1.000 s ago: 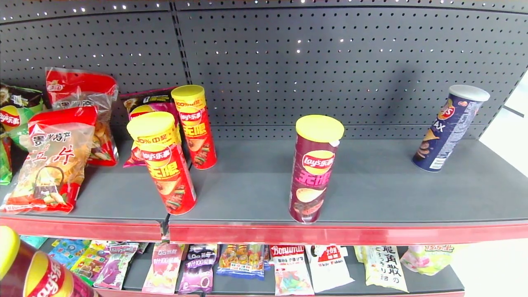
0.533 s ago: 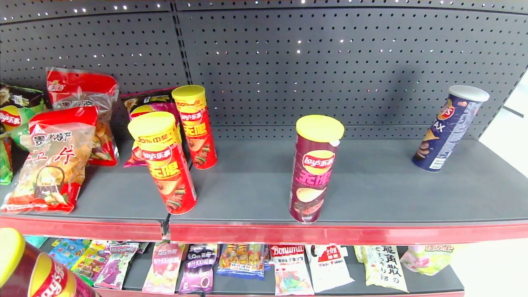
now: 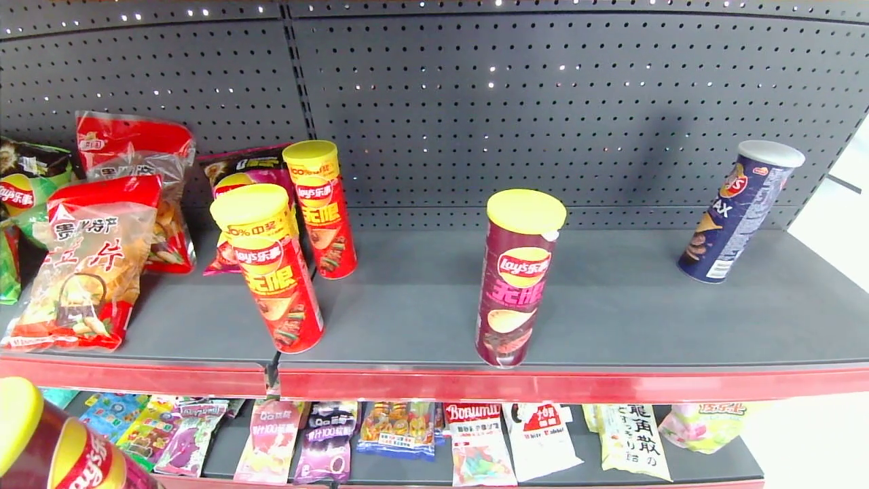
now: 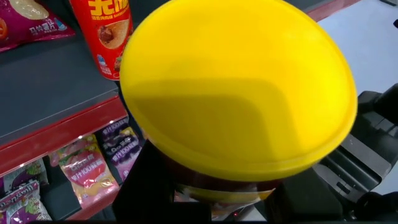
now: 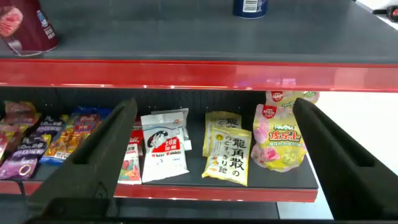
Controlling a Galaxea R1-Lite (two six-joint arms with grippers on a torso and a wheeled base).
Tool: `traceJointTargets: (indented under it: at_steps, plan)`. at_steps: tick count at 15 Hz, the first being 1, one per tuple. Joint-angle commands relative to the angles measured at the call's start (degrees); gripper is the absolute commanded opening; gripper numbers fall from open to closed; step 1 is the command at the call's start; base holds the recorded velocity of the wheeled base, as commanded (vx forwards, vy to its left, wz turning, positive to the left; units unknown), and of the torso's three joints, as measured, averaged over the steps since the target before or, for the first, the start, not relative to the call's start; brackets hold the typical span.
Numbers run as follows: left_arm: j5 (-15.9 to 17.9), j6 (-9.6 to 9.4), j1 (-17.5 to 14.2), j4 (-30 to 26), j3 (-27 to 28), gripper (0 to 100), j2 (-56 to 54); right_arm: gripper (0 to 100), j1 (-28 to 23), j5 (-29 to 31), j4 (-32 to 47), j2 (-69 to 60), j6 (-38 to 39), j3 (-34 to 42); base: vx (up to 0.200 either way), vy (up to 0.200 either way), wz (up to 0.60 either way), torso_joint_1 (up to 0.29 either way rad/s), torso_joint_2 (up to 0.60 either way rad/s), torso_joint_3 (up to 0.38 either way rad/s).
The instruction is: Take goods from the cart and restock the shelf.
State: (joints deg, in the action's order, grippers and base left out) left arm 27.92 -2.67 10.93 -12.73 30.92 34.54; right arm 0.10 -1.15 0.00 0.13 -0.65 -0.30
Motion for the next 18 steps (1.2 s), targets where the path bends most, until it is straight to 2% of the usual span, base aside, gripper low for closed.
traceJointTargets:
  at_steps: [1, 6, 13, 18]
  plan:
    - [0.12, 0.03, -0.04, -0.11, -0.15, 0, -0.79, 100, 0.08, -0.88, 0.09, -0.13, 0.03, 0.22, 0.0, 0.0, 0.0, 0.0, 0.0, 0.0]
    - [0.21, -0.05, -0.04, -0.02, -1.3, 0, -1.31, 100, 0.08, -0.7, 0.0, -0.13, 0.12, 0.22, 0.0, 0.0, 0.0, 0.0, 0.0, 0.0]
    - [0.38, 0.03, 0.05, -0.02, -1.12, 0, -0.96, 100, 0.08, -0.96, 0.0, -0.13, -0.06, 0.22, 0.0, 0.0, -0.6, 0.004, 0.0, 0.002]
    - [0.12, 0.03, -0.04, 0.07, -0.42, 0, 0.62, 100, -0.01, -0.96, 0.0, -0.13, 0.03, 0.22, 0.0, 0.0, 0.0, 0.0, 0.0, 0.0]
